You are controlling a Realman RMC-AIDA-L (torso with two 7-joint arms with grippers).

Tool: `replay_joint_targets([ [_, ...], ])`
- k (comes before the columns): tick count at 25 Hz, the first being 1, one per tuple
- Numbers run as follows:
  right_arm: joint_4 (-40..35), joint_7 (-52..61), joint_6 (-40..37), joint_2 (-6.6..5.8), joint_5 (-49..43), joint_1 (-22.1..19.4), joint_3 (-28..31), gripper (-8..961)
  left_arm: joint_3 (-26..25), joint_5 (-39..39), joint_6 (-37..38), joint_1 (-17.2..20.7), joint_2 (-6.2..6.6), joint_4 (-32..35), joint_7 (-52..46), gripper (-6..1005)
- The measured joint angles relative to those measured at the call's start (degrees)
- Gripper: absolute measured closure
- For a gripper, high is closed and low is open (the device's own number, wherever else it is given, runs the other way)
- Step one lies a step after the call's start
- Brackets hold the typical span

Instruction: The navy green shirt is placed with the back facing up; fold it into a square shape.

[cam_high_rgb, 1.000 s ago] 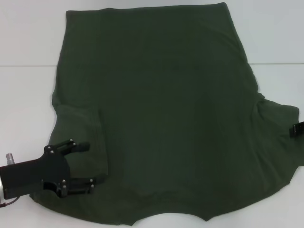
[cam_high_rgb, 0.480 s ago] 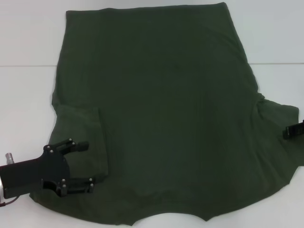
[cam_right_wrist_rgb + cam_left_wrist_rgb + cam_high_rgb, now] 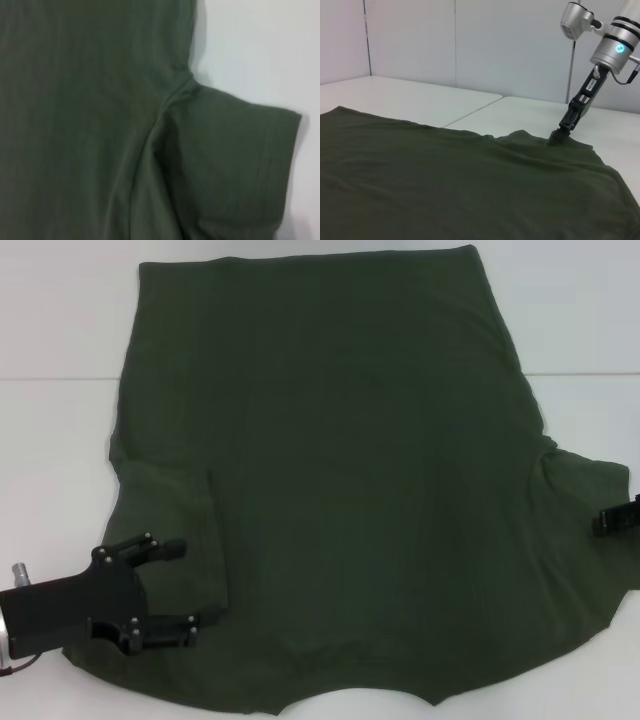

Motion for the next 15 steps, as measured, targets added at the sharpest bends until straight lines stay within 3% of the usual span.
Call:
replay_joint_targets([
  [15, -0.2, -2.6, 0.3, 0.34, -0.3, 0.1, -0.2, 88, -0.2, 0.0, 0.0, 0.0, 0.0, -0.5, 0.1, 79],
])
